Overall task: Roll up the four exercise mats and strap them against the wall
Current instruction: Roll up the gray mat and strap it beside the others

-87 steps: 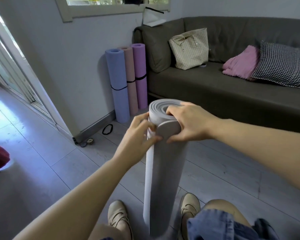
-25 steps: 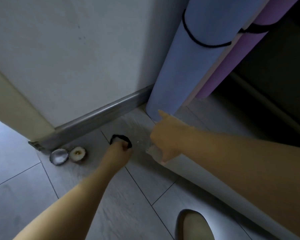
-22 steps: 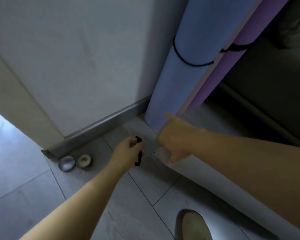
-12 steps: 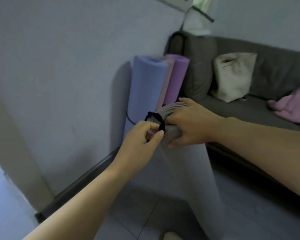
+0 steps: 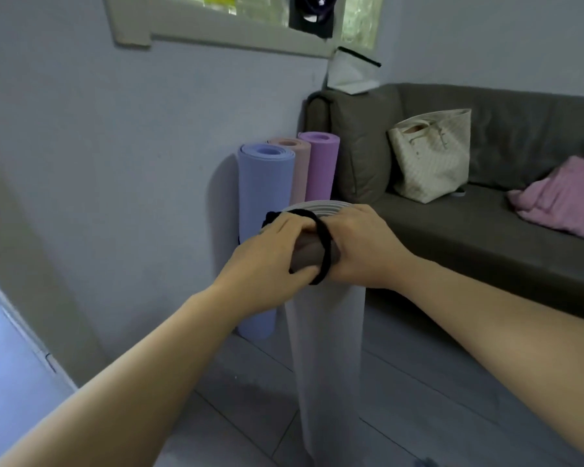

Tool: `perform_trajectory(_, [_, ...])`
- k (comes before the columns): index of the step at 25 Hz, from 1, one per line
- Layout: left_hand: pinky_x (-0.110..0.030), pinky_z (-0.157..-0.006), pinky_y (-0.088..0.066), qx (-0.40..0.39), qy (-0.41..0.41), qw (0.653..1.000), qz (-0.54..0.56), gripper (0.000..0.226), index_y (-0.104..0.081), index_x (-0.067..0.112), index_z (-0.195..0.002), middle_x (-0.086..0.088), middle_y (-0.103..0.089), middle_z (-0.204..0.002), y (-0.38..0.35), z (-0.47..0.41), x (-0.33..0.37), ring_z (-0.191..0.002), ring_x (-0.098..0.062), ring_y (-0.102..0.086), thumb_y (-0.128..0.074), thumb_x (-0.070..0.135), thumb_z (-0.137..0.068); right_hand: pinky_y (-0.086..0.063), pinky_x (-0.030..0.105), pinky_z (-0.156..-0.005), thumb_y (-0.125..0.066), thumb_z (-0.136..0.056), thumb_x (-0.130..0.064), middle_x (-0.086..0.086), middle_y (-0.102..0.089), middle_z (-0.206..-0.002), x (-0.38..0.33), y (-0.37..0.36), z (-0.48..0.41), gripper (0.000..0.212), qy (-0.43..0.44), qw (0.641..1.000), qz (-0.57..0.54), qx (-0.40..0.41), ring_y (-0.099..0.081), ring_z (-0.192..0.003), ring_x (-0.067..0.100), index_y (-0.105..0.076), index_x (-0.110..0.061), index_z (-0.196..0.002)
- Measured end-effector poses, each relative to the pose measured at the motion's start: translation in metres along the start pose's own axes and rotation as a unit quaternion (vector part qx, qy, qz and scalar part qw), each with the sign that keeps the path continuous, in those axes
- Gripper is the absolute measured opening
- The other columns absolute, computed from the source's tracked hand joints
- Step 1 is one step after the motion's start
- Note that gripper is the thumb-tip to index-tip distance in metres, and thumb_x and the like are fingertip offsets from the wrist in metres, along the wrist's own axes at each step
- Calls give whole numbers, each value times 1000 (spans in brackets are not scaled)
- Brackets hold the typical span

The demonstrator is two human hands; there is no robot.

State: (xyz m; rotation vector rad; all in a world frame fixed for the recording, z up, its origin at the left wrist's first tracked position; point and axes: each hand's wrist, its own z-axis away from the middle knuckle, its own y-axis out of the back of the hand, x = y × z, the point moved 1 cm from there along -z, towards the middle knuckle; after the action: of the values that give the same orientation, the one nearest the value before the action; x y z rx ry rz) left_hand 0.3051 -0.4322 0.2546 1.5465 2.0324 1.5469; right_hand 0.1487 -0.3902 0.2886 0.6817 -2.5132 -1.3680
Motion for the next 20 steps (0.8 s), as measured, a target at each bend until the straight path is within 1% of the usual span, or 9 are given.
perform_trajectory(2, [-31, -89, -43, -26, -4, 997, -66, 58, -40, 30, -131, 14, -45, -128, 2, -15, 14, -109, -12, -43, -67, 38, -80, -28, 0, -68, -60, -66, -41, -13, -55, -63, 11, 9, 12, 19, 12, 1000, -16, 7, -48, -72, 14, -51, -28, -76])
perform_trajectory(3, [-28, -89, -39, -47, -9, 995, -90, 62, -40, 29, -132, 12, -46, -127, 3, -24, 22, -110, -10, -39, -69, 39, -78, -26, -2, -70, -61, -66, -43, -10, -58, -65, 17, 15, 19, 23, 5, 1000, -18, -5, -48, -75, 14, -55, -24, -78])
perform_trajectory(5, [-27, -96, -36, -92, -10, 990, -104, 72, -39, 29, -134, 6, -41, -128, -2, -42, 36, -120, -10, -31, -74, 43, -74, -25, -1, -77, -62, -67, -51, -14, -56, -68, 32, 25, 36, 35, -24, 999, -11, -22, -48, -77, 11, -63, -20, -83])
perform_trajectory(6, [-29, -102, -33, -111, -18, 988, -106, 77, -37, 28, -136, 1, -37, -136, -9, -48, 42, -129, -11, -27, -75, 45, -72, -25, 1, -79, -65, -66, -52, -16, -53, -69, 40, 28, 46, 38, -38, 999, -5, -28, -49, -76, 10, -65, -19, -85])
perform_trajectory(8, [-28, -109, -26, -145, -46, 983, -106, 85, -34, 22, -140, -2, -31, -147, -26, -59, 57, -136, -11, -19, -76, 47, -71, -30, 13, -78, -71, -64, -53, -18, -48, -70, 56, 33, 66, 39, -69, 997, 15, -42, -52, -71, 9, -63, -22, -85])
perform_trajectory(9, [-27, -110, -23, -151, -62, 982, -100, 89, -33, 18, -141, -1, -32, -148, -33, -61, 63, -136, -10, -18, -77, 50, -69, -34, 21, -78, -72, -64, -55, -19, -44, -71, 60, 35, 72, 39, -77, 996, 21, -49, -53, -71, 12, -60, -23, -83])
perform_trajectory(11, [-28, -110, -23, -148, -85, 981, -87, 94, -34, 14, -139, -1, -37, -143, -44, -67, 70, -134, -11, -21, -78, 54, -66, -36, 29, -81, -71, -65, -56, -19, -42, -74, 70, 40, 82, 40, -94, 994, 23, -58, -54, -74, 13, -55, -25, -82])
perform_trajectory(15, [-31, -110, -26, -143, -87, 980, -110, 98, -36, 14, -137, 0, -42, -137, -52, -76, 69, -131, -15, -26, -78, 58, -61, -33, 30, -87, -65, -68, -55, -15, -43, -77, 75, 44, 85, 39, -104, 990, 34, -84, -51, -79, 15, -51, -23, -85])
perform_trajectory(20, [-41, -110, -31, -128, -114, 973, -154, 98, -35, 9, -139, -4, -45, -136, -55, -73, 70, -134, -23, -28, -79, 51, -63, -17, 21, -81, -50, -78, -61, -22, -29, -71, 74, 54, 85, 36, -107, 987, 25, -120, -35, -81, 9, -32, -30, -77])
